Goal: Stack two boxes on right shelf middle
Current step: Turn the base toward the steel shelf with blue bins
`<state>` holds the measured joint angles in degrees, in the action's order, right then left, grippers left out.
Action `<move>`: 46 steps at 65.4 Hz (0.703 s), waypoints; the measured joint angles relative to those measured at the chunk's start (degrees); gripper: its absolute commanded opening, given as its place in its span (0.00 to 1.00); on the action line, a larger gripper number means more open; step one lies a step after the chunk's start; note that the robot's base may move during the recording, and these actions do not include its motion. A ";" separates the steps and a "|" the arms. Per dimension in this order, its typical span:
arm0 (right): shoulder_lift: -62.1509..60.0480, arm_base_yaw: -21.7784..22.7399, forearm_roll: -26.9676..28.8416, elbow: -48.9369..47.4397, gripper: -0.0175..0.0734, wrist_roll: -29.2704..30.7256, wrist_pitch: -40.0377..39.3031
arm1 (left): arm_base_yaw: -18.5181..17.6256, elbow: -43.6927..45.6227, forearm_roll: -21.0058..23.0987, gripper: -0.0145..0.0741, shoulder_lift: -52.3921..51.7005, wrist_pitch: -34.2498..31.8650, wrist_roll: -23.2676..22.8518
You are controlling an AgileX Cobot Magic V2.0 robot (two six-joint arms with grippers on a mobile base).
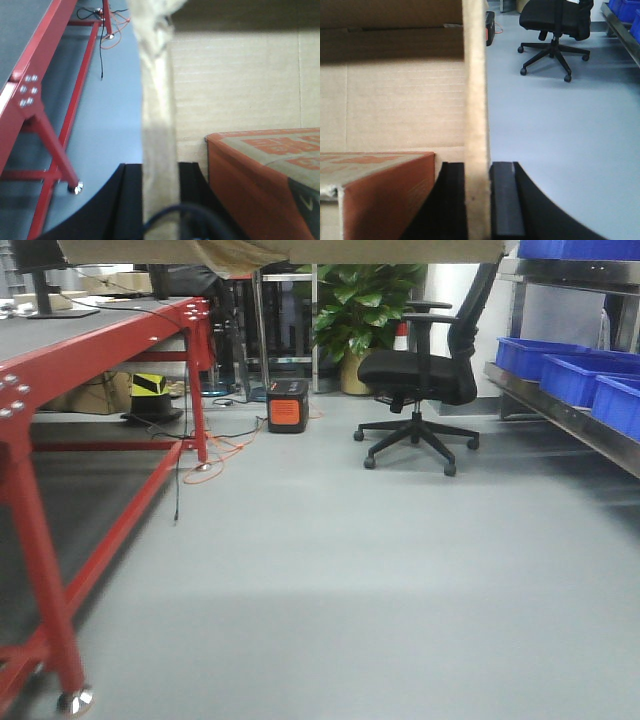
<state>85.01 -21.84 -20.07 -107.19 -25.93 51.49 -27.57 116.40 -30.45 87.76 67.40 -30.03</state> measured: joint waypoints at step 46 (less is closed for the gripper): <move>0.00 0.00 0.00 0.00 0.02 0.00 -0.10 | 0.00 0.00 0.00 0.04 0.00 0.00 0.00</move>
<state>85.01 -21.84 -20.07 -107.19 -25.93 51.39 -27.57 116.40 -30.45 87.76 67.40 -30.03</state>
